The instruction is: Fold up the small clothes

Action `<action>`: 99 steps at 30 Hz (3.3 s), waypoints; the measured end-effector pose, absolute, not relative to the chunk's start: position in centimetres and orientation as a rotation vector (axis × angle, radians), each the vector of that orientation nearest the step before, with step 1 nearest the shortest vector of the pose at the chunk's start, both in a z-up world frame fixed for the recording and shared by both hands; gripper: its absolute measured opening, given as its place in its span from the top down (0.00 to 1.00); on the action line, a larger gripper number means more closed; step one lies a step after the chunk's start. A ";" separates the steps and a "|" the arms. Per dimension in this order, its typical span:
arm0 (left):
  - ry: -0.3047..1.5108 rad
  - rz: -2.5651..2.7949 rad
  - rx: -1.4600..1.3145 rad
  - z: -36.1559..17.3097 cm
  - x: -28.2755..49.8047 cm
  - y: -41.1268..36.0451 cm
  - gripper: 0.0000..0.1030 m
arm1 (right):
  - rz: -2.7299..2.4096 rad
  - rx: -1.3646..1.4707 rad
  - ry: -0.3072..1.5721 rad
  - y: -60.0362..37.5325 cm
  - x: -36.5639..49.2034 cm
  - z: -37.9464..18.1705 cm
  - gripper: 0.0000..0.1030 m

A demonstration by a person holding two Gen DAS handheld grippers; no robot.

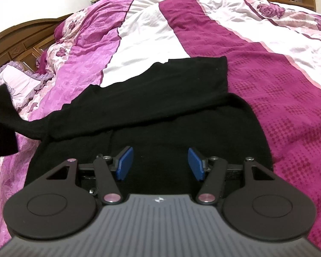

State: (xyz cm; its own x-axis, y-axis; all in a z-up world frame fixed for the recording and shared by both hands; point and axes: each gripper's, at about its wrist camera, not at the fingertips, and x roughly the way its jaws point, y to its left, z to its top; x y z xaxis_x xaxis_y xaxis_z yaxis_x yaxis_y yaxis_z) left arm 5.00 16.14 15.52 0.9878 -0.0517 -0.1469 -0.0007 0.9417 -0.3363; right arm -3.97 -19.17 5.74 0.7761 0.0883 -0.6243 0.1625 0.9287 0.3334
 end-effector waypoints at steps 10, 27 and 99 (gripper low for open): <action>0.226 -0.166 -0.290 14.0 7.3 8.2 0.94 | -0.064 0.416 0.675 -20.7 -4.7 5.7 0.37; 0.472 -0.255 -0.173 6.5 9.6 1.4 0.94 | -0.089 0.474 0.684 -22.5 -4.8 4.2 0.37; 0.818 -0.129 -0.112 7.1 4.9 10.7 0.51 | 0.152 0.517 0.732 -17.4 1.5 6.3 0.37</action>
State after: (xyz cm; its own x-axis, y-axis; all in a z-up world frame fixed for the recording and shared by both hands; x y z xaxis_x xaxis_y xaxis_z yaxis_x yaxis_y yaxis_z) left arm 4.93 10.69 7.14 0.6764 -0.1579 -0.7194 0.0712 0.9862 -0.1495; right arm 1.53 -17.40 6.28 0.7395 0.3087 -0.5982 0.0442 0.8644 0.5008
